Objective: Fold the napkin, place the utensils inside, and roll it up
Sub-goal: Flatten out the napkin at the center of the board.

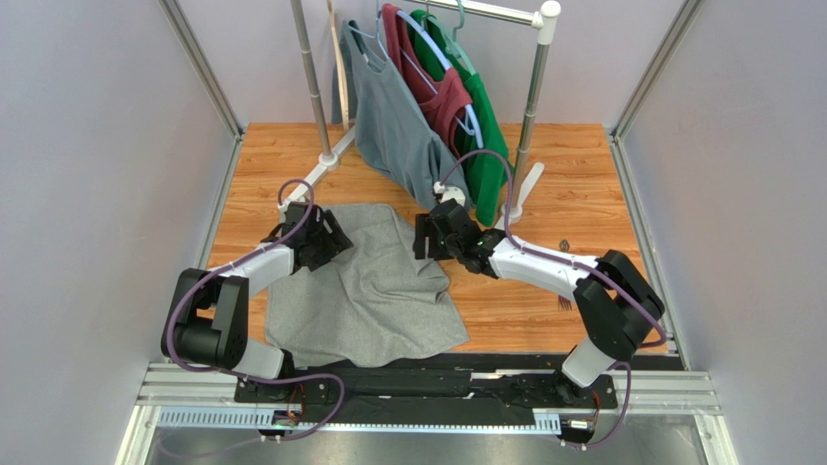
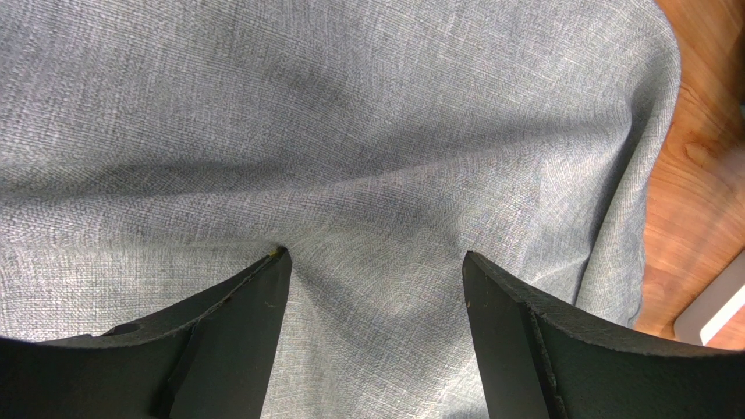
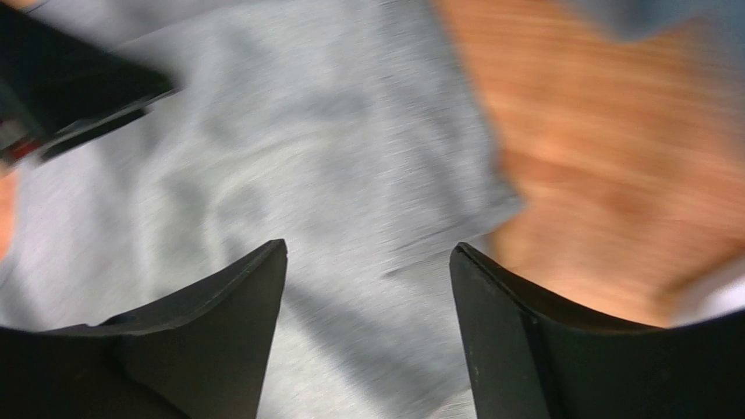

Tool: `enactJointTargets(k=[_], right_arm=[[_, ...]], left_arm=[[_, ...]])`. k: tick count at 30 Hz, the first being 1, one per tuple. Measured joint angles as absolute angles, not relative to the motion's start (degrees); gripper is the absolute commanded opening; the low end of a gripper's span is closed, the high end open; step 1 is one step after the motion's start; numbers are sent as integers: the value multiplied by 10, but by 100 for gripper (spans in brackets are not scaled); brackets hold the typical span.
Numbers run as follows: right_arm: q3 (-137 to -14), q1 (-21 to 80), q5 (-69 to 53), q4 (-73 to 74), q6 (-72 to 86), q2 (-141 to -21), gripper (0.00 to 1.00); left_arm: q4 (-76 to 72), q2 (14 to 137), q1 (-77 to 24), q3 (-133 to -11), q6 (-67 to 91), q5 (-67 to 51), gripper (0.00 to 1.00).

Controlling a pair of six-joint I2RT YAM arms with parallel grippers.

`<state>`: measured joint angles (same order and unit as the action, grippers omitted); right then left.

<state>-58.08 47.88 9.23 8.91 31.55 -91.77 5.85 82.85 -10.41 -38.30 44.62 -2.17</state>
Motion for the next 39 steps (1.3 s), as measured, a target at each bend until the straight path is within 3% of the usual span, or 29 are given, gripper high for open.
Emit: enactJointTargets(k=[8, 17, 20, 24, 39], right_arm=[[-573, 422, 121, 101, 302, -1014, 59], [-581, 411, 121, 62, 303, -1035, 53], [-583, 407, 124, 53, 305, -1041, 43], [-584, 398, 123, 52, 307, -1044, 22], [-655, 356, 177, 95, 251, -1086, 21]], left_arm=[[57, 828, -104, -383, 446, -26, 81], [57, 828, -104, -383, 444, -30, 80], [57, 828, -104, -383, 443, -32, 81], [57, 829, -104, -383, 440, -34, 81], [65, 859, -104, -412, 403, -46, 80]])
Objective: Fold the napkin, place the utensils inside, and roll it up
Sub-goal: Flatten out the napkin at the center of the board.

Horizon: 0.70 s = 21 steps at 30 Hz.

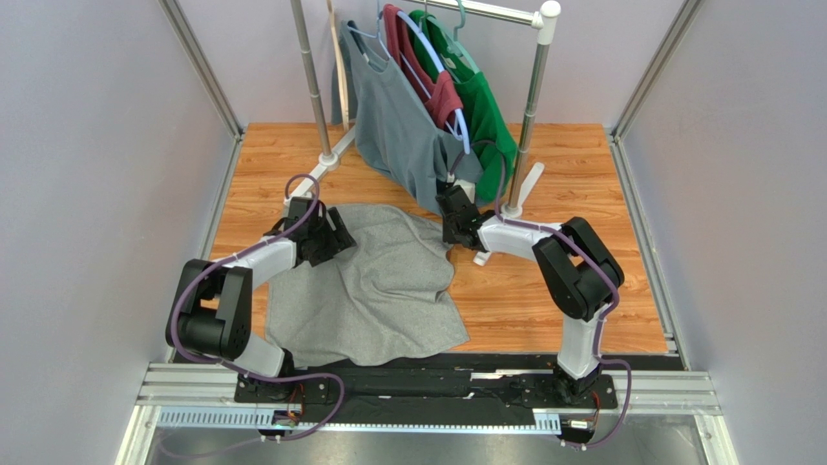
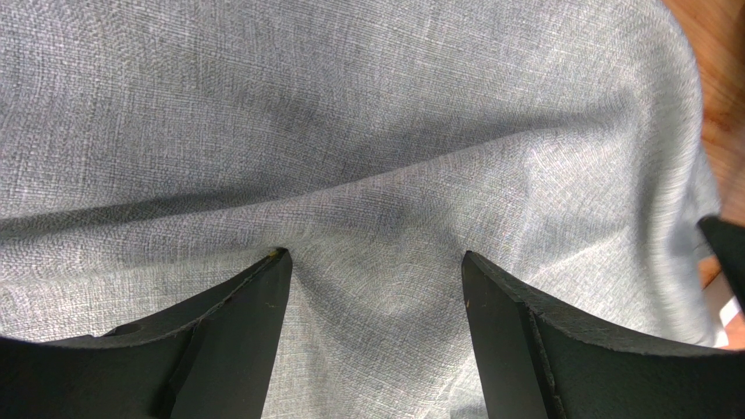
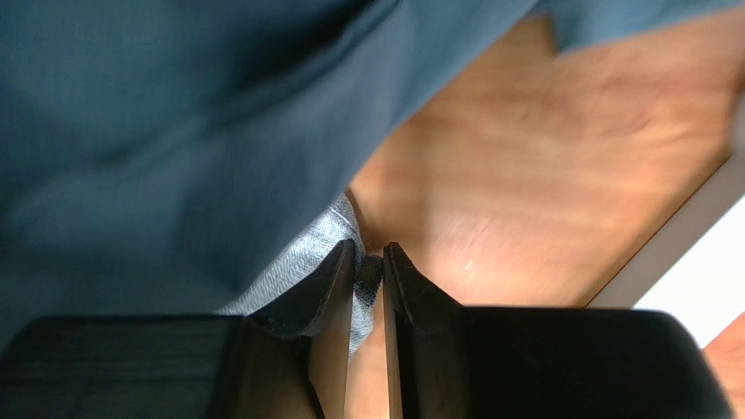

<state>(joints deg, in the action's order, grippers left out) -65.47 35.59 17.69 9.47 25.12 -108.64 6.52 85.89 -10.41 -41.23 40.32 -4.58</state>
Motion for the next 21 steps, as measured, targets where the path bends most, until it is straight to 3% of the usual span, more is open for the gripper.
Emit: enactJointTargets(k=[13, 14, 17, 21], right_arm=[[-724, 343, 295, 100, 182, -1137, 23], [-728, 342, 301, 100, 180, -1139, 33], [-733, 339, 309, 95, 173, -1139, 50], [-728, 337, 293, 90, 169, -1136, 59]], left_arm=[[73, 871, -165, -445, 356, -33, 80], [76, 871, -171, -449, 354, -28, 80], [83, 869, -186, -457, 352, -14, 81], [114, 847, -198, -457, 354, 17, 81]])
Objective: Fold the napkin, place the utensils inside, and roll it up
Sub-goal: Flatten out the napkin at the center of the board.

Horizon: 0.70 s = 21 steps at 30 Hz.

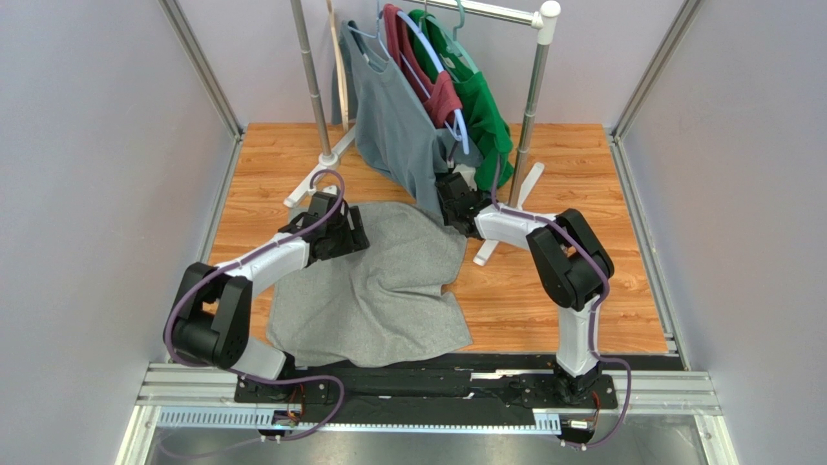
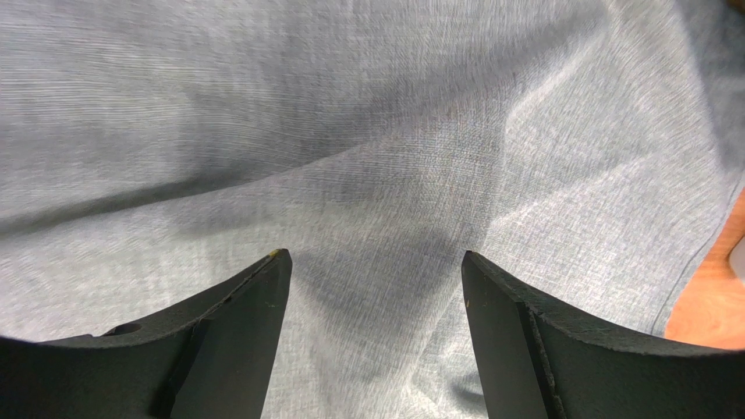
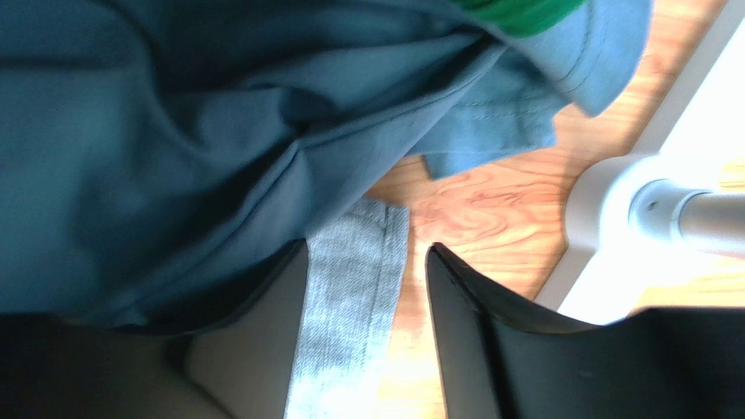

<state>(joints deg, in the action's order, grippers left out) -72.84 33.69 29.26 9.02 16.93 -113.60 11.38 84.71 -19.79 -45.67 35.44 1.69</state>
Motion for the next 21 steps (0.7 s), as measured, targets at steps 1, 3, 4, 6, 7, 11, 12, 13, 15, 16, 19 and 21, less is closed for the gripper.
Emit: enactJointTargets(k=[1, 3, 4, 6, 7, 11, 12, 13, 15, 16, 19, 21], right_arm=[[-722, 337, 286, 87, 170, -1131, 60], [-688, 338, 269, 77, 174, -1107, 61], [-673, 339, 263, 75, 177, -1095, 62], [-625, 345, 247, 69, 186, -1054, 62], [-607, 349, 241, 67, 192, -1037, 62], [-540, 382, 215, 53, 218, -964, 62], [-528, 391, 207, 50, 227, -952, 62], [-518, 401, 198, 47, 235, -942, 62], [-503, 419, 176, 41, 253, -931, 62], [-498, 426, 161, 36, 262, -930, 62], [-494, 441, 118, 22, 287, -932, 61], [-495, 442, 101, 11, 299, -941, 61]], left_arm=[[119, 839, -198, -456, 355, 22, 81], [125, 811, -198, -447, 361, 36, 81], [126, 794, -198, -439, 366, 41, 81], [126, 763, -198, -421, 377, 46, 81], [126, 750, -198, -411, 384, 46, 81], [127, 740, -198, -385, 403, 40, 81], [128, 743, -198, -378, 408, 37, 81], [128, 745, -198, -375, 411, 34, 81], [128, 750, -198, -368, 419, 29, 81], [128, 752, -198, -366, 422, 27, 81], [119, 767, -198, -366, 433, 15, 80], [108, 785, -198, -366, 439, 4, 80]])
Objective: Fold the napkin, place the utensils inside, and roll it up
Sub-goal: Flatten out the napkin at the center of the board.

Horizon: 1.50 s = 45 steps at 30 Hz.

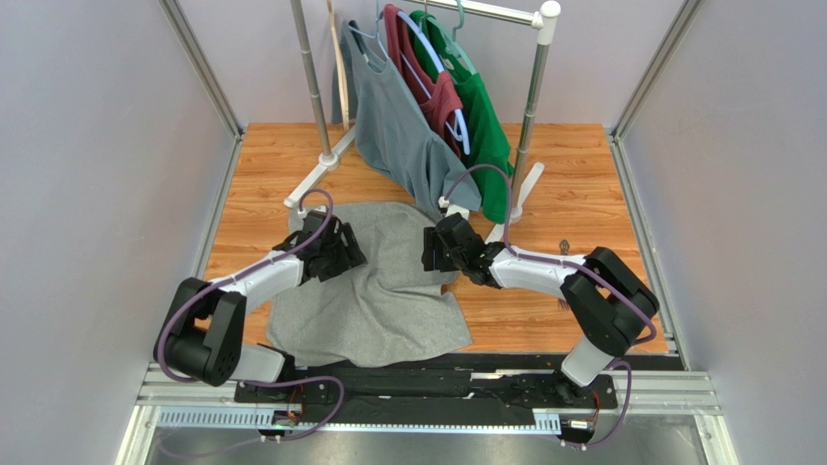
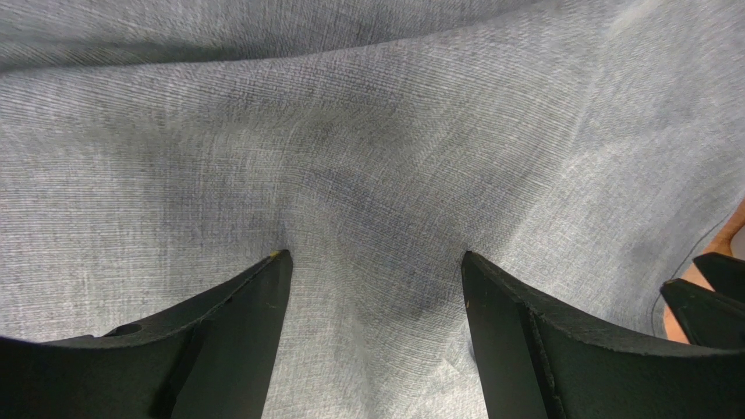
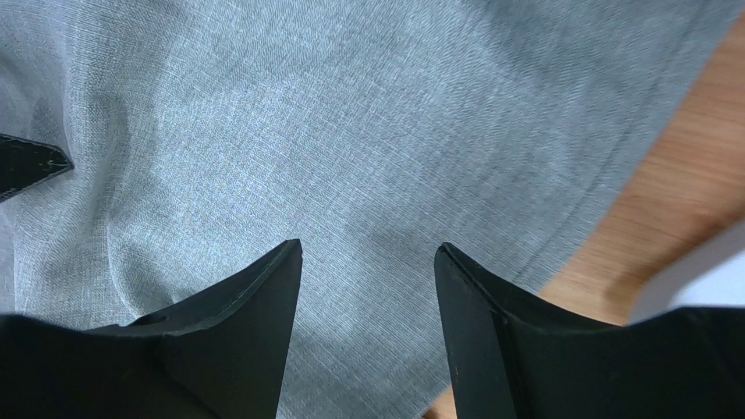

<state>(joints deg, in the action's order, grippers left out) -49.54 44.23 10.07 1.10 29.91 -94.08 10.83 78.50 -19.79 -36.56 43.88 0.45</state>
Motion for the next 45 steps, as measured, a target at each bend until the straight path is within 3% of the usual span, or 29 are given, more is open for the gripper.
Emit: enactJointTargets(k=[18, 29, 34, 39, 45], right_arm=[[-622, 372, 74, 76, 371, -1058, 60], [-673, 345, 59, 96, 332, -1090, 62], [-595, 345, 32, 89, 306, -995, 62], [-501, 345, 41, 99, 303, -816, 62], [-431, 249, 44, 121, 314, -703, 61]], left_arm=[[67, 916, -171, -469, 459, -43, 81], [118, 919, -195, -529, 364, 11, 81], [112, 834, -266, -524, 319, 39, 80], [58, 729, -359, -465, 289, 83, 75], [0, 757, -543, -432, 268, 122, 71]])
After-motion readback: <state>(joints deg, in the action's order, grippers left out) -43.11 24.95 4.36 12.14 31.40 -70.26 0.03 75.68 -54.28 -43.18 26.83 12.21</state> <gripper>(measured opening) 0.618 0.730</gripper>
